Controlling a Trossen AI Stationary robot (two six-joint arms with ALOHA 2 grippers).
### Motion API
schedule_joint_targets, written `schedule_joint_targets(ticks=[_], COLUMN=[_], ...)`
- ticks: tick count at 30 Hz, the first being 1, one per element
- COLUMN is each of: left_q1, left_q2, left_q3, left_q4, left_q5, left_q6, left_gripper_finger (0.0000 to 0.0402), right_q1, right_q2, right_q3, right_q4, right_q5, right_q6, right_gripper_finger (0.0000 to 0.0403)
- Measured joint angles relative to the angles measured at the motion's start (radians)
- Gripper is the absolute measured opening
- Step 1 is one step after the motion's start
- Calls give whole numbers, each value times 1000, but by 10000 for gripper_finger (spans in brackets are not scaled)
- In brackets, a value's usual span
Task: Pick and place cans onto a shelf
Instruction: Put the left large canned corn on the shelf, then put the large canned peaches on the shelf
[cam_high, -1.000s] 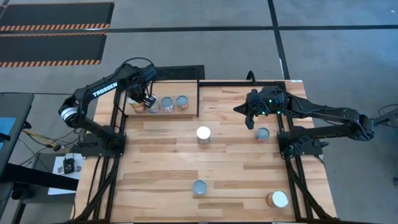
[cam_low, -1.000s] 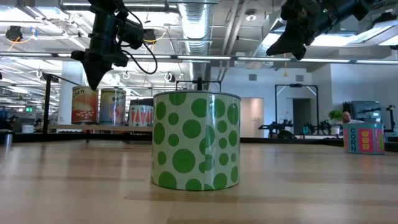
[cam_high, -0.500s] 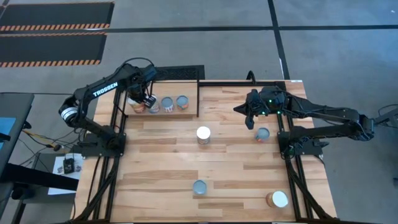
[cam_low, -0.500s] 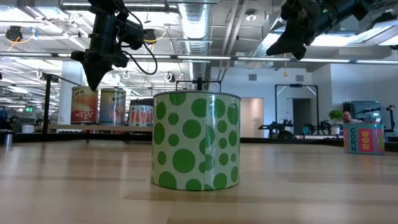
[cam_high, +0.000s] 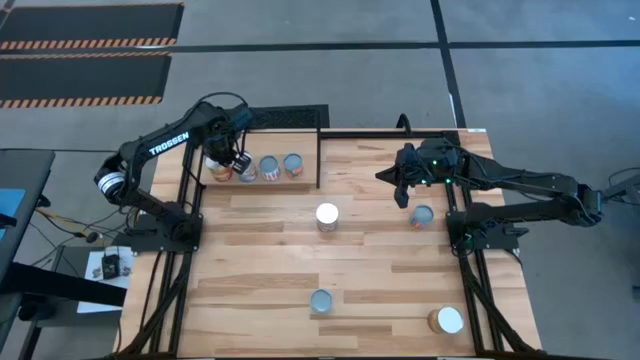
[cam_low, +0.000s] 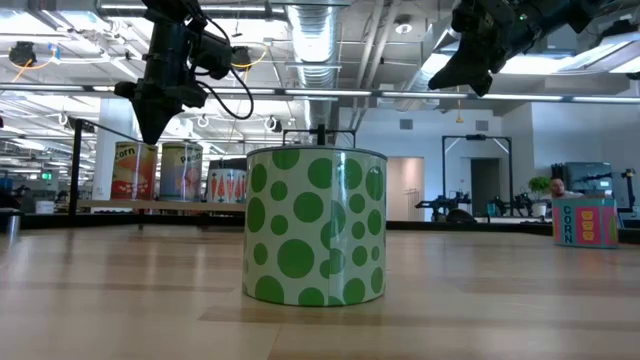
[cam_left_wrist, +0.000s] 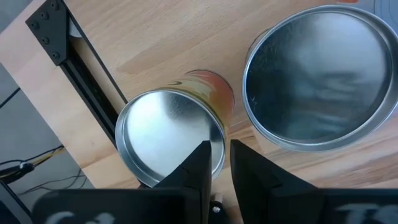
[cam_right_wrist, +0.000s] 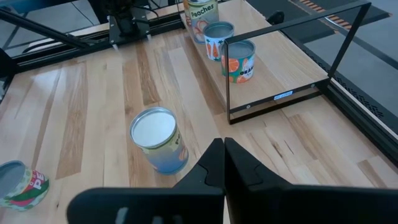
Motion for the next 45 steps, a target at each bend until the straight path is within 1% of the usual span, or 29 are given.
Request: schedule_joint_targets(ticks=[8, 13, 20, 24, 28, 31, 34, 37, 40, 45], left_q1=[0, 0, -2, -36, -132, -247, -369, -486, -583, -720], left_q2=[-2, -26, -105, -179, -265, -319, -348, -351, -325, -252], left_q3=[0, 0, 0, 0, 1, 1, 1, 1, 1, 2], left_q4=[0, 4, 15, 64, 162, 267, 384, 489, 567, 644], left_q5=[4, 4, 5, 3, -7, -47, -80, -85, -87, -145], left_q6=[10, 9, -15, -60, -104, -102, -80, -55, -37, -34], left_gripper_finger=[50, 50, 50, 46, 29, 14, 2, 2, 1, 0], right_q1=[0, 0, 0, 0, 3, 13, 24, 30, 29, 29], right_q2=[0, 0, 0, 0, 0, 0, 0, 0, 0, 0], right_q3=[0, 0, 0, 0, 0, 0, 0, 0, 0, 0], right_q4=[0, 0, 0, 0, -4, -12, -21, -36, -41, -56], right_q5=[0, 0, 0, 0, -3, -3, -3, -3, -3, -4], right_q6=[0, 0, -1, 0, 15, 24, 25, 25, 11, -13], right_gripper_finger=[12, 12, 12, 12, 12, 12, 12, 12, 12, 12])
